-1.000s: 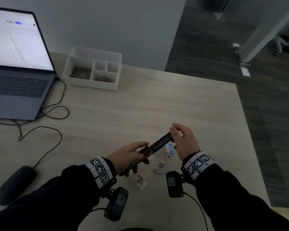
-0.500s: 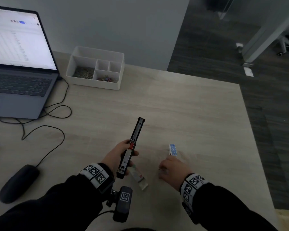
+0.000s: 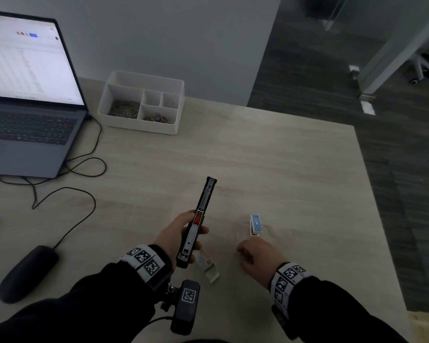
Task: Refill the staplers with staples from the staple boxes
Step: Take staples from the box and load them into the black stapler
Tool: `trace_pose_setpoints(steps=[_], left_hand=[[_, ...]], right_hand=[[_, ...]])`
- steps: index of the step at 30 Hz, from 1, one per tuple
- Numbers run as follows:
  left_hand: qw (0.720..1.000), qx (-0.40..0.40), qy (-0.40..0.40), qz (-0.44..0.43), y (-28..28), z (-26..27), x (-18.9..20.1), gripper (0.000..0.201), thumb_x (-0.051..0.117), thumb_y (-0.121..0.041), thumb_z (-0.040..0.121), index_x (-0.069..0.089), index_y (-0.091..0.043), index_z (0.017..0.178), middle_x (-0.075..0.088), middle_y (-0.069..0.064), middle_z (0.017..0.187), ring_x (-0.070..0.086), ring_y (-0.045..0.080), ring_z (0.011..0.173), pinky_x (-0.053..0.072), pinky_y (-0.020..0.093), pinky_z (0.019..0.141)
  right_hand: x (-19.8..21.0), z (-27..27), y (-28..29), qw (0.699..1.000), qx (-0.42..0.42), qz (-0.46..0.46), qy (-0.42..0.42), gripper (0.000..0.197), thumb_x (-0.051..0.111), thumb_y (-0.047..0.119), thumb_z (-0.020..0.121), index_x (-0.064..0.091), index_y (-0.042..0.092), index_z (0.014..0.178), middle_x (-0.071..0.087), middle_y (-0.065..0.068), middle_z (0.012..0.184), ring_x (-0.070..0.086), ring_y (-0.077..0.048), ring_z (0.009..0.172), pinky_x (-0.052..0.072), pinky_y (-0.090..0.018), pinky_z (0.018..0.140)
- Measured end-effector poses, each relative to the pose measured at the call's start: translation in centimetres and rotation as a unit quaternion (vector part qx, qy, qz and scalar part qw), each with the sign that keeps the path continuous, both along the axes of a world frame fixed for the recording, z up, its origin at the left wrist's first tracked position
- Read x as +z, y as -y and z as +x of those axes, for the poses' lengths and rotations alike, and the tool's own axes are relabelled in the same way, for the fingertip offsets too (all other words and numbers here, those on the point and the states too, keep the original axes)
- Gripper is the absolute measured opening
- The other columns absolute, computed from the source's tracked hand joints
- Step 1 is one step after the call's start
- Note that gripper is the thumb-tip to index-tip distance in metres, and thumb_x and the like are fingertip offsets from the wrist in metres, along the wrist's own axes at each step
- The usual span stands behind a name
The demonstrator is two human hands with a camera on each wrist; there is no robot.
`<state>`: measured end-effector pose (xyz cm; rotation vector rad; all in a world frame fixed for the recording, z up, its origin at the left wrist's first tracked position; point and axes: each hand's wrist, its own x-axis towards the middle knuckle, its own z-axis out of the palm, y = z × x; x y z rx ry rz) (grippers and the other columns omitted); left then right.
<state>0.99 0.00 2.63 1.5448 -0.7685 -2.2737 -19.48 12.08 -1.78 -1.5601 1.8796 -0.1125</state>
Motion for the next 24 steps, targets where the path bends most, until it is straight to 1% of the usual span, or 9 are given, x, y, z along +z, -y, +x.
trace_pose_setpoints(steps=[4, 8, 11, 14, 17, 20, 22, 23, 24], left_hand=[[1.0, -0.001, -0.001, 0.002, -0.1, -0.1, 0.2, 0.031, 0.049, -0.045, 0.095, 0.063, -0.026, 0.116, 0.071, 0.008, 0.096, 0.055, 0.019, 0.055, 0.042, 0.027, 0.049], [1.0, 0.003, 0.0, 0.014, 0.0, -0.3, 0.3, 0.032, 0.05, -0.045, 0.094, 0.064, -0.024, 0.112, 0.071, 0.007, 0.094, 0.054, 0.02, 0.056, 0.042, 0.027, 0.049], [1.0, -0.001, 0.006, 0.018, -0.1, -0.4, 0.5, 0.032, 0.05, -0.046, 0.093, 0.068, -0.021, 0.099, 0.072, 0.007, 0.094, 0.054, 0.02, 0.058, 0.041, 0.028, 0.05], [1.0, -0.004, 0.01, 0.021, -0.1, -0.4, 0.6, 0.034, 0.05, -0.047, 0.092, 0.071, -0.02, 0.091, 0.07, 0.008, 0.097, 0.053, 0.02, 0.06, 0.04, 0.029, 0.051], [1.0, -0.002, 0.011, 0.024, 0.0, -0.4, 0.6, 0.034, 0.051, -0.047, 0.092, 0.071, -0.019, 0.093, 0.07, 0.009, 0.098, 0.054, 0.02, 0.06, 0.04, 0.029, 0.051], [1.0, -0.003, 0.012, 0.023, 0.0, -0.4, 0.6, 0.035, 0.052, -0.048, 0.091, 0.071, -0.02, 0.097, 0.071, 0.008, 0.098, 0.055, 0.02, 0.06, 0.041, 0.029, 0.051], [1.0, -0.006, 0.011, 0.021, 0.0, -0.5, 0.6, 0.037, 0.052, -0.048, 0.091, 0.07, -0.019, 0.104, 0.072, 0.007, 0.097, 0.055, 0.019, 0.058, 0.041, 0.029, 0.051], [1.0, -0.009, 0.011, 0.022, 0.0, -0.6, 0.5, 0.04, 0.052, -0.049, 0.09, 0.069, -0.017, 0.108, 0.073, 0.006, 0.096, 0.056, 0.019, 0.057, 0.042, 0.029, 0.05], [1.0, -0.012, 0.01, 0.023, 0.0, -0.7, 0.5, 0.044, 0.052, -0.05, 0.09, 0.068, -0.015, 0.112, 0.074, 0.005, 0.093, 0.056, 0.018, 0.055, 0.042, 0.028, 0.049]], right_hand=[[-0.2, -0.2, -0.3, 1.0, 0.004, -0.018, 0.0, 0.027, 0.056, 0.023, 0.082, 0.063, 0.022, 0.108, 0.054, -0.002, 0.107, 0.062, -0.026, 0.09, 0.053, -0.034, 0.082], [0.1, -0.5, -0.5, 0.999, 0.044, -0.004, -0.014, 0.027, 0.052, 0.025, 0.088, 0.061, 0.022, 0.113, 0.051, -0.004, 0.114, 0.061, -0.028, 0.095, 0.052, -0.036, 0.086], [0.2, -0.6, -0.6, 0.998, 0.064, 0.01, -0.024, 0.029, 0.048, 0.027, 0.091, 0.058, 0.024, 0.118, 0.051, -0.004, 0.118, 0.06, -0.03, 0.098, 0.05, -0.038, 0.088], [0.2, -0.6, -0.5, 0.998, 0.053, 0.012, -0.03, 0.029, 0.049, 0.027, 0.093, 0.059, 0.022, 0.12, 0.053, -0.003, 0.121, 0.06, -0.03, 0.103, 0.049, -0.035, 0.09], [0.4, -0.6, -0.5, 0.999, 0.033, -0.005, -0.036, 0.03, 0.052, 0.025, 0.092, 0.061, 0.019, 0.12, 0.056, -0.004, 0.121, 0.061, -0.028, 0.104, 0.048, -0.031, 0.088], [1.0, -0.5, -0.3, 0.999, -0.003, -0.033, -0.018, 0.025, 0.06, 0.024, 0.085, 0.066, 0.02, 0.109, 0.059, -0.002, 0.114, 0.064, -0.024, 0.096, 0.048, -0.028, 0.082], [1.6, -0.3, 0.2, 0.998, -0.043, -0.036, 0.014, 0.018, 0.066, 0.026, 0.081, 0.066, 0.026, 0.099, 0.062, 0.005, 0.105, 0.063, -0.012, 0.082, 0.047, -0.023, 0.077], [2.0, 0.0, 0.5, 0.996, -0.067, -0.036, 0.037, 0.015, 0.069, 0.027, 0.08, 0.064, 0.031, 0.094, 0.064, 0.01, 0.097, 0.059, -0.003, 0.072, 0.046, -0.021, 0.074], [2.5, 0.4, 0.8, 0.992, -0.1, -0.04, 0.069, 0.016, 0.072, 0.027, 0.078, 0.062, 0.034, 0.088, 0.065, 0.013, 0.088, 0.056, 0.001, 0.065, 0.046, -0.02, 0.069]])
